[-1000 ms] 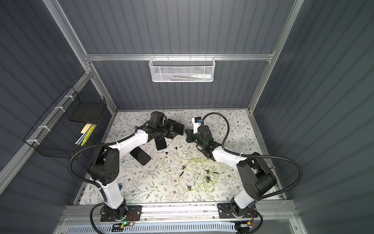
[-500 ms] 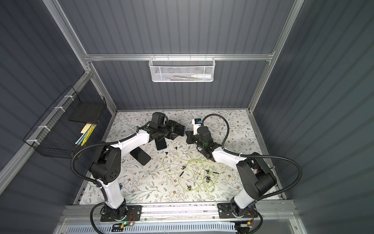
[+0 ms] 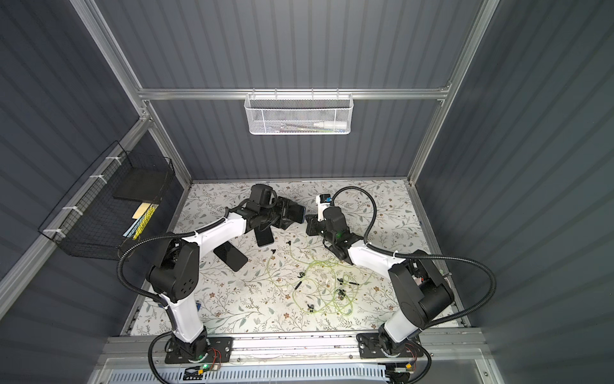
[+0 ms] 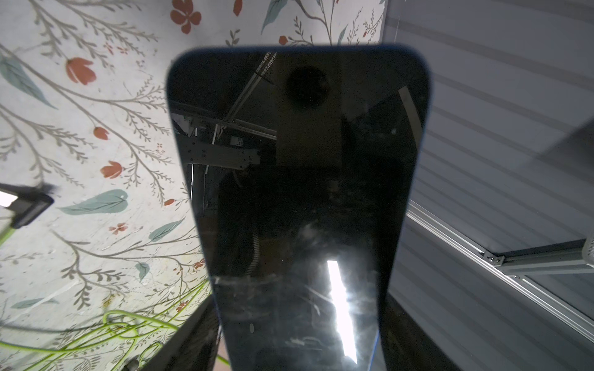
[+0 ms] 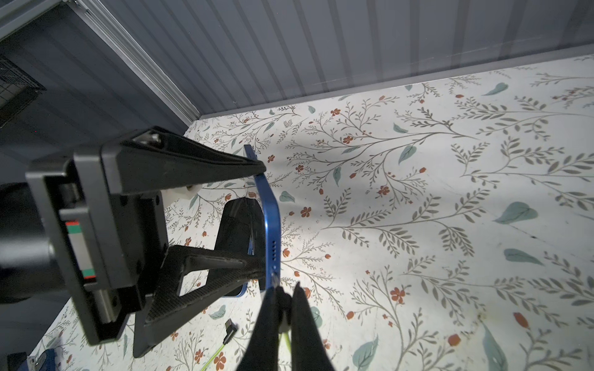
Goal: Plug wired earphones into phones
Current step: Insert the wired earphone into the phone.
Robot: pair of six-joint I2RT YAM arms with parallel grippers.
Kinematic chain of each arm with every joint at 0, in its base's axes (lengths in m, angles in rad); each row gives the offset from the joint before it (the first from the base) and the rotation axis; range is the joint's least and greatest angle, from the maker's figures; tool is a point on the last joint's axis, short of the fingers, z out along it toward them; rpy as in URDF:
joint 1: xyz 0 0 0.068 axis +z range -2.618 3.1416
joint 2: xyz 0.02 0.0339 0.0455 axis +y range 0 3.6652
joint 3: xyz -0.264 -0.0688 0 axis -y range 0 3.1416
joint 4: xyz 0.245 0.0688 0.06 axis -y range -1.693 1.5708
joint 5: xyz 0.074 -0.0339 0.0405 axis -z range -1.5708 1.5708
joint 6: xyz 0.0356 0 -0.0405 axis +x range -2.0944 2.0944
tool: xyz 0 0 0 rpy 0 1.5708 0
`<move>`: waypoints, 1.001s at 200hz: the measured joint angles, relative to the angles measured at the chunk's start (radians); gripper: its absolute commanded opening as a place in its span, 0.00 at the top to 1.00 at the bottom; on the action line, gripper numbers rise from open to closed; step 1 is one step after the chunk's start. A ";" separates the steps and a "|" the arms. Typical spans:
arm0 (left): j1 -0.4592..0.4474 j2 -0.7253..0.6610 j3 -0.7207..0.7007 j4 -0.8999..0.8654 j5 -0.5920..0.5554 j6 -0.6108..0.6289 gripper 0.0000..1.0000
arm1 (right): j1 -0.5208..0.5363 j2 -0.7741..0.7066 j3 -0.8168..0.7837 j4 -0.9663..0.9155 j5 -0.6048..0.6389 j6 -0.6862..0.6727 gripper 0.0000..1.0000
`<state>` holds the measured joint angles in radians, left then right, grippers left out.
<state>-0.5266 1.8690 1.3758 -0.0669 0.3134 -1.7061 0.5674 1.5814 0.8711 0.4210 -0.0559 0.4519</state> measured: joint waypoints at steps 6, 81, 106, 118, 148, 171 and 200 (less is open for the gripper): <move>-0.001 0.000 0.000 -0.002 -0.006 0.000 1.00 | 0.002 0.000 0.003 -0.007 0.003 0.000 1.00; -0.010 0.000 0.000 -0.022 -0.060 -0.001 1.00 | 0.014 0.032 0.030 -0.029 0.027 -0.002 1.00; -0.010 0.000 -0.001 -0.021 -0.072 -0.006 1.00 | 0.015 0.045 0.040 -0.029 0.031 -0.008 1.00; -0.011 0.000 -0.003 -0.021 -0.078 -0.008 1.00 | 0.015 0.049 0.044 -0.030 0.031 -0.008 1.00; -0.011 0.000 -0.005 -0.014 -0.080 -0.012 1.00 | 0.016 0.051 0.051 -0.036 0.037 -0.008 1.00; -0.010 0.000 -0.006 -0.004 -0.085 -0.019 1.00 | 0.017 0.059 0.061 -0.038 0.042 -0.008 1.00; -0.010 0.000 -0.013 0.003 -0.092 -0.030 1.00 | 0.017 0.069 0.062 -0.025 0.040 -0.008 1.00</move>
<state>-0.5369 1.8690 1.3628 -0.0643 0.2214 -1.7363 0.5846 1.6501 0.9333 0.3958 -0.0154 0.4438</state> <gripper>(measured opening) 0.741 0.087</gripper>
